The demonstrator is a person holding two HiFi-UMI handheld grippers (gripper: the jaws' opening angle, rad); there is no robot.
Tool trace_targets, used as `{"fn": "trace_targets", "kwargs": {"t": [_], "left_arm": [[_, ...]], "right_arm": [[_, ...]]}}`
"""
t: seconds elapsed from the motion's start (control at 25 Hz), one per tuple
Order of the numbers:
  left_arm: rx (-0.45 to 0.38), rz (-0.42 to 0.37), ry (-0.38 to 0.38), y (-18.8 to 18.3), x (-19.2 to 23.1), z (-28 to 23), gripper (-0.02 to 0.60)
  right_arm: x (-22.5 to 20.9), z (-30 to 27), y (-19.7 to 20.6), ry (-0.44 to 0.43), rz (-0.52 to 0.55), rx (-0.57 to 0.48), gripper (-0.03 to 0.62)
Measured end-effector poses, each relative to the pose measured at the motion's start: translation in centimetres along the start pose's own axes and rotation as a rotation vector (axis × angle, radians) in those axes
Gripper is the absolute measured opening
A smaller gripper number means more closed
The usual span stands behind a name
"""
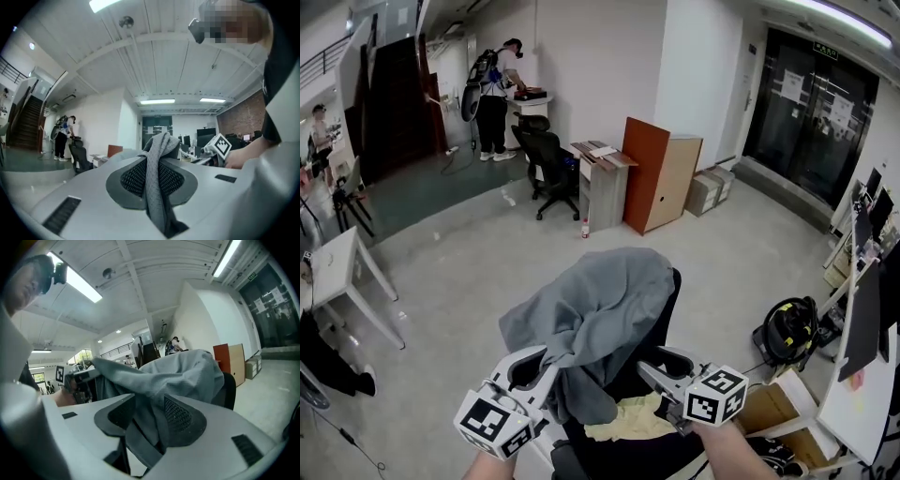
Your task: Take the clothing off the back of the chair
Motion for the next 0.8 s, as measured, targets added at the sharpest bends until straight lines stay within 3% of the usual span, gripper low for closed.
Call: {"fn": "trace_targets", "kwargs": {"t": [0.2,0.48,0.8], "left_arm": [[-0.073,-0.037,-0.069,-3.9,1.7,3.5,0.043],[0.090,-0.085,-0.093,-1.5,1.5,5.5,0.044],[0.159,-0.108,-0.048,1.4,-0.3,5.6,0.044]], "right_arm": [[-0.5,-2.1,0.2,0.036,0.028,0.024,0.295],[-1.4,-6.1,-2.3,0.059,-0.133,-0.028,0.364],[-1.2,-10.4,-2.8,0.040,-0.310,-0.027,0.379]]}}
Point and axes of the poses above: the fingertips, and each gripper's own axes: z backward along the fingers, x to its left, y out of its underside, the point moved 4 cm from there along z, backward along the fingers, and after that the axes turned 8 degrees about -z, right-handed, at the moved point
